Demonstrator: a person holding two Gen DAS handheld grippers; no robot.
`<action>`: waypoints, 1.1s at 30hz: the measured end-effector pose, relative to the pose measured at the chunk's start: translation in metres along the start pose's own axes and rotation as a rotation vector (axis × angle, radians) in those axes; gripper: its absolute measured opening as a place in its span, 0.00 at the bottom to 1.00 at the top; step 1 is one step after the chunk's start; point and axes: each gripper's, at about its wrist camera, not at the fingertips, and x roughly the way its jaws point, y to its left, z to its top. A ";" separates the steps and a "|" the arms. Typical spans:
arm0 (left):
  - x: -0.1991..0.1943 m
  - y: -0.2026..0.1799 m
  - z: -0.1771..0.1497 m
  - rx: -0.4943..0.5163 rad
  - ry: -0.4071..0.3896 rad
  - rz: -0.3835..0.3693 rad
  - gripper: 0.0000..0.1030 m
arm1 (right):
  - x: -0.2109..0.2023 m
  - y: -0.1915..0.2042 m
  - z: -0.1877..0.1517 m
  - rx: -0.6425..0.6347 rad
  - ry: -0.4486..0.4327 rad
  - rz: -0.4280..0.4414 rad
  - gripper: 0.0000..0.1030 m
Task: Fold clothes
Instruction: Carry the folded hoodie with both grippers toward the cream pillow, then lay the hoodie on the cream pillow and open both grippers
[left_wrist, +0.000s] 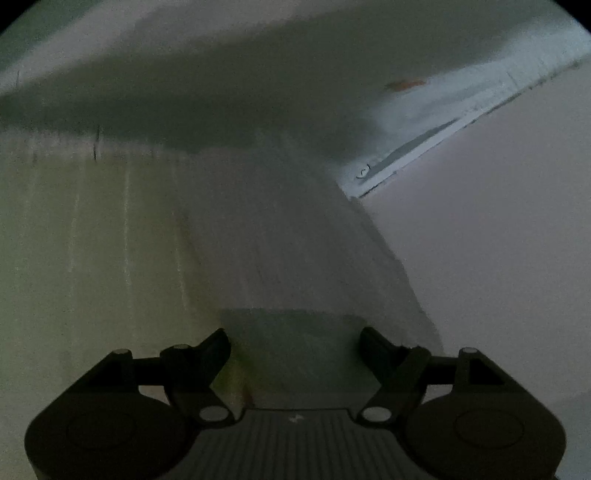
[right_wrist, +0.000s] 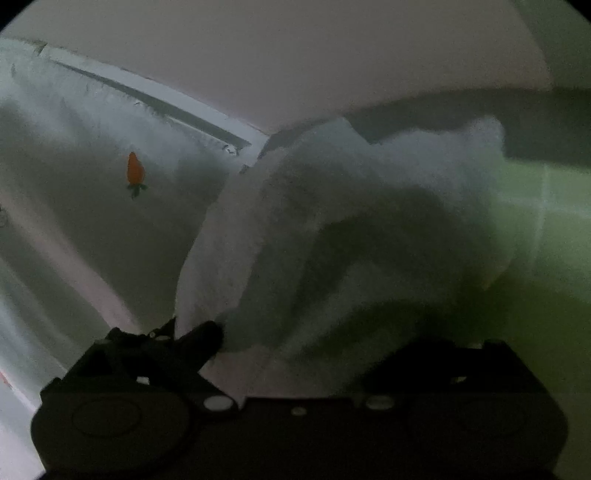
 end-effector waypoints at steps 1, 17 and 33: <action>0.004 -0.001 -0.003 -0.030 0.003 -0.024 0.75 | 0.000 0.000 0.006 0.002 0.007 -0.001 0.88; 0.037 -0.057 -0.002 0.054 -0.012 -0.003 0.81 | -0.016 0.024 0.056 -0.178 -0.046 -0.150 0.89; -0.228 -0.125 -0.137 0.458 -0.453 0.202 1.00 | -0.172 0.109 -0.078 -0.681 -0.176 -0.187 0.99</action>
